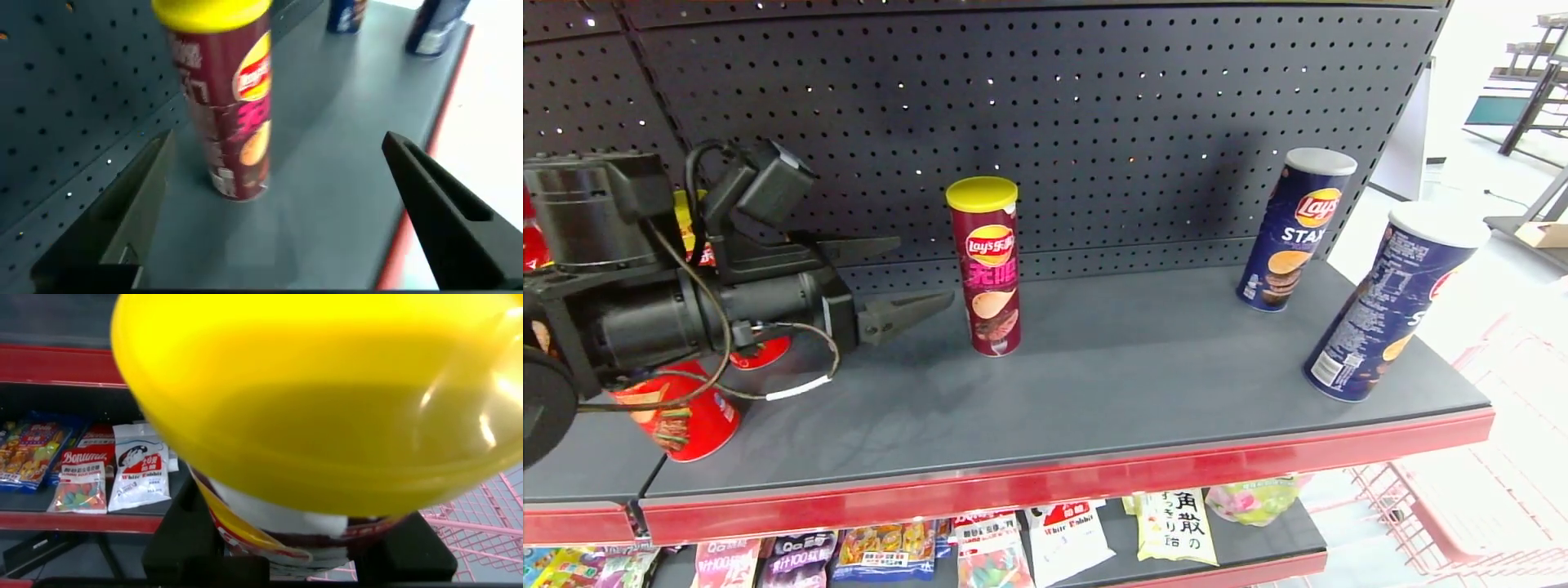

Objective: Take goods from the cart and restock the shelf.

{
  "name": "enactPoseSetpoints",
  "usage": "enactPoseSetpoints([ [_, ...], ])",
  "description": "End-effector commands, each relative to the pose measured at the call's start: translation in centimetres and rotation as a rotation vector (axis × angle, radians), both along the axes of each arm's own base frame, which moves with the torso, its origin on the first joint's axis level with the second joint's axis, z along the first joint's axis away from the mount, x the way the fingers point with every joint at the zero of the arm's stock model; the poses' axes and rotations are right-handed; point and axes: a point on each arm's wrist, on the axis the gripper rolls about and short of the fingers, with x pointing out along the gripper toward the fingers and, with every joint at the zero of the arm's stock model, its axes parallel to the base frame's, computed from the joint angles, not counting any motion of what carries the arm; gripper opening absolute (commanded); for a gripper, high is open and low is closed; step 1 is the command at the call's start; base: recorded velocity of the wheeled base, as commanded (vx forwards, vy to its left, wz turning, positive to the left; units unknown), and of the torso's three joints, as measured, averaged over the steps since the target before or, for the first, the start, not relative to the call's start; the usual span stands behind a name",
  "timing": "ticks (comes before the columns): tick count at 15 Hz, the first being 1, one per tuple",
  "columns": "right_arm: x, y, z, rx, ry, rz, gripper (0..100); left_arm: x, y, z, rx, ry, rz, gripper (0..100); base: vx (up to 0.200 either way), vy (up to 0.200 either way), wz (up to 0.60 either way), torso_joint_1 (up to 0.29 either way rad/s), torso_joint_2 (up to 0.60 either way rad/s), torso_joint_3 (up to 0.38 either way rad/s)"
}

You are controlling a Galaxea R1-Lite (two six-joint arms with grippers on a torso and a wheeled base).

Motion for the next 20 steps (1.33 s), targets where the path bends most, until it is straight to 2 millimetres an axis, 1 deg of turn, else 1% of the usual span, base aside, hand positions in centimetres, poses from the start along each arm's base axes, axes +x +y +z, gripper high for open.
enactPoseSetpoints([
  [1,0.0,0.0,0.0,0.000,0.000,0.000,0,1.8,-0.6,-1.9,0.026,0.052,0.000,100,0.000,0.000,0.00,0.000,0.00,0.000],
  [3,0.0,0.0,0.0,0.001,-0.001,-0.001,0,2.7,-0.7,-2.4,0.043,0.049,0.031,100,0.000,0.000,0.00,0.000,0.00,0.000],
  [6,0.0,0.0,0.0,0.001,0.001,0.000,0,4.7,-1.3,-2.6,0.038,0.021,0.051,100,0.000,0.000,0.00,0.000,0.00,0.000],
  [10,0.0,0.0,0.0,0.001,-0.001,0.000,0,7.1,-2.3,-2.2,0.029,-0.014,0.059,100,0.000,0.000,0.00,0.000,0.00,0.000],
  [11,0.0,0.0,0.0,0.001,-0.001,0.000,0,7.2,-2.4,-2.1,0.025,-0.017,0.058,100,0.000,0.000,0.00,0.000,0.00,0.000],
  [12,0.0,0.0,0.0,0.001,-0.001,-0.001,0,7.2,-2.9,-1.8,0.018,-0.018,0.044,100,0.000,0.000,0.00,0.000,0.00,0.000],
  [14,0.0,0.0,0.0,0.001,-0.001,-0.001,0,7.3,-3.1,-1.9,0.014,-0.016,0.039,100,0.000,0.000,0.00,0.000,0.00,0.000],
  [16,0.0,0.0,0.0,0.001,-0.001,-0.001,0,7.9,-3.4,-2.0,0.012,-0.019,0.036,100,0.000,0.000,0.00,0.000,0.00,0.000],
  [17,0.0,0.0,0.0,0.001,-0.001,-0.001,0,7.9,-3.5,-2.0,0.012,-0.018,0.034,100,0.000,0.000,0.00,0.000,0.00,0.000],
  [20,0.0,0.0,0.0,0.001,-0.001,-0.001,0,8.4,-4.4,-1.7,0.005,-0.034,0.016,100,0.000,0.000,0.00,0.000,0.00,0.000],
])
